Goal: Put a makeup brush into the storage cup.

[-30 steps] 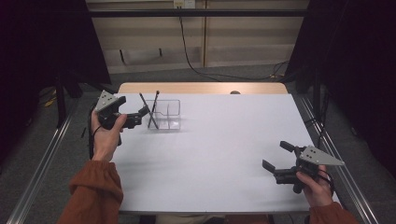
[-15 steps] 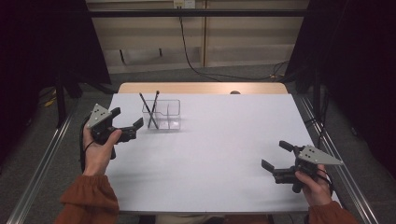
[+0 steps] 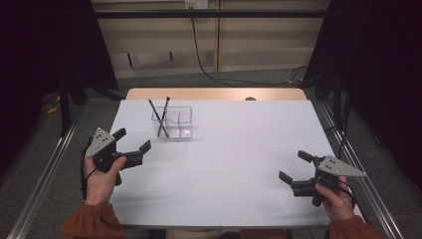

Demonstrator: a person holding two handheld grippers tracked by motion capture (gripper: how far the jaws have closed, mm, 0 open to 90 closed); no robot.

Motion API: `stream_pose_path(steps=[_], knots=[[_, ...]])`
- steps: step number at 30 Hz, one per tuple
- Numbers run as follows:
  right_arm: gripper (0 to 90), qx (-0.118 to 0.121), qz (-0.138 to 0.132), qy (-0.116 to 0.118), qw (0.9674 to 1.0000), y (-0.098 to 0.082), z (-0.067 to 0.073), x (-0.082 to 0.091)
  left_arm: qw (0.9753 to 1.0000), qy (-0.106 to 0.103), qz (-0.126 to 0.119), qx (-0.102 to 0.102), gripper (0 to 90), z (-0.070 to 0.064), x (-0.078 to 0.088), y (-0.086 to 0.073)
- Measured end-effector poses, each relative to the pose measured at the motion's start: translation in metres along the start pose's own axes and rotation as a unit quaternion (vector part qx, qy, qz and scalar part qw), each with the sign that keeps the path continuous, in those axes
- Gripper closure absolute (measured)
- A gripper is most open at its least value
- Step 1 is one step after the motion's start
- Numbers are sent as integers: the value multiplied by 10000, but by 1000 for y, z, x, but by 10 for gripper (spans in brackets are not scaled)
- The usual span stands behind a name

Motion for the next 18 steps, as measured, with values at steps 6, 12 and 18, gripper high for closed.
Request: stream_pose_path(steps=[6, 12, 18], knots=[[0, -19, 14, -62, 10000, -1, 0, 3, 10000, -9, 41, 60, 26, -4, 5, -14], [0, -20, 9, -137, 9999, -2, 0, 6, 9999, -70, 55, 69, 25, -11, 16, -23], [0, -42, -24, -195, 9998, -1, 0, 9, 9998, -43, 75, 160, 26, -12, 27, -30]])
Point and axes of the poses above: each handheld gripper's, and its own axes: x roughly backward along the jaws, y roughly out of its top, z roughly to its left, the point moved 3 cm from there along -x, roughly forward along the jaws, and after that the axes turned 7 degrees about x, right-handed, at the moved point
